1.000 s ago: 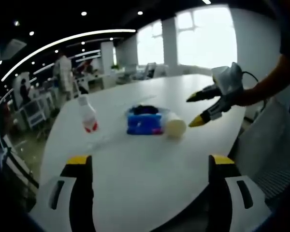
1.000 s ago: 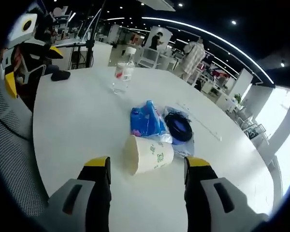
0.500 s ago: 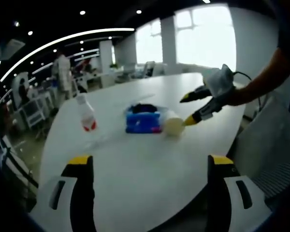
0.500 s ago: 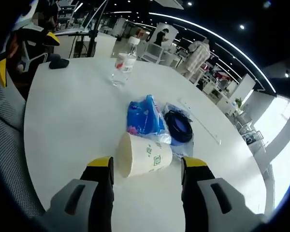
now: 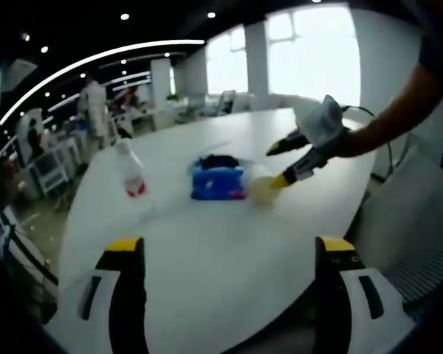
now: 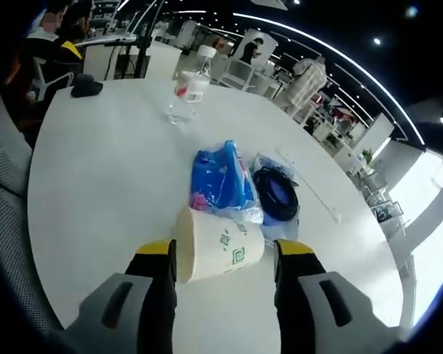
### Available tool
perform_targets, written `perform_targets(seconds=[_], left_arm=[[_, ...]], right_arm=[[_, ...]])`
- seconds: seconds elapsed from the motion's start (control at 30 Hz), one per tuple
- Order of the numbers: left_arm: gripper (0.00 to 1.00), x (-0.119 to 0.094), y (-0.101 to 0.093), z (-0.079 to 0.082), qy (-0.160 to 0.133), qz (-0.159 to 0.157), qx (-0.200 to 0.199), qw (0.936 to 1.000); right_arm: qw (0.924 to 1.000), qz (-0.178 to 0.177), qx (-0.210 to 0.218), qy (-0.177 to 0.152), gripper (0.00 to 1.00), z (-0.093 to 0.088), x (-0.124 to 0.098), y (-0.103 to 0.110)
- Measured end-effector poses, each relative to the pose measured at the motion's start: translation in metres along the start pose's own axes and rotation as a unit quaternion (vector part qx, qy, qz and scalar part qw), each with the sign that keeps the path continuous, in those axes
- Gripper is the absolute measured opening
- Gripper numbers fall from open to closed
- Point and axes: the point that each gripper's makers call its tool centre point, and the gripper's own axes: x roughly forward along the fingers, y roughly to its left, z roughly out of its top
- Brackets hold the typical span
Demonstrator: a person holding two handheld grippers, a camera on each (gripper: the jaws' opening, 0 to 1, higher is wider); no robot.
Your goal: Arrange the tabletop items into an orderly group along one side of the table until the central work area is clear of visible clutter.
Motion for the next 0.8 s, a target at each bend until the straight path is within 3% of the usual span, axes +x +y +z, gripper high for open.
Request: perform_targets(seconds=[0.57, 0.8], left_arm=[[0.90, -0.002, 0.002, -0.001, 0.005, 0.007, -0.002, 1.0000], [0.89, -0.002, 0.002, -0.001, 0.007, 0.005, -0.001, 1.0000]], right_arm=[[0.9984, 0.017, -0.045, 0.031, 0.31, -0.015, 0.006, 0.009], [0.9985, 0.014, -0.042, 0.032, 0.26, -0.016, 0.004, 0.009]])
